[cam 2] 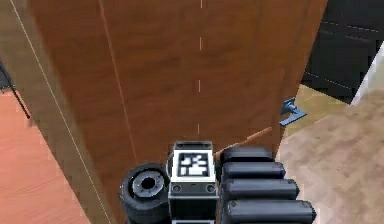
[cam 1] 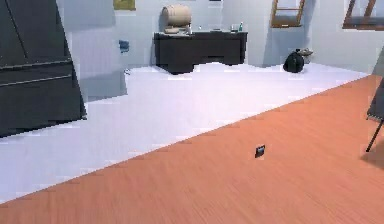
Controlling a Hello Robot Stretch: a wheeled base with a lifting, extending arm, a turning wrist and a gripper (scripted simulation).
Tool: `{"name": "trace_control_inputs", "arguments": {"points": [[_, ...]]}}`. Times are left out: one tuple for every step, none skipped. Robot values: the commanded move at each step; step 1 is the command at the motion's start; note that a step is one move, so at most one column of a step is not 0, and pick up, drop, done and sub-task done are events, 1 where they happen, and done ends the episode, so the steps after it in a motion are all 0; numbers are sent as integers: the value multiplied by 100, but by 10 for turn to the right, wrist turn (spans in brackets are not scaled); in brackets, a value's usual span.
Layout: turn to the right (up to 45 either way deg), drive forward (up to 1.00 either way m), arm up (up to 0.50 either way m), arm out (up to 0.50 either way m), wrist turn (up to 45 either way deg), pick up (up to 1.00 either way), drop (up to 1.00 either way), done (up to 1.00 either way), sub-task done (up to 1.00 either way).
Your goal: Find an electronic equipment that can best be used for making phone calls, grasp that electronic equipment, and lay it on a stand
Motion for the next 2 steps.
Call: {"name": "trace_control_inputs", "arguments": {"points": [[0,100,0,0,0,0,0,0,0],[30,0,0,0,0,0,0,0,0]]}}
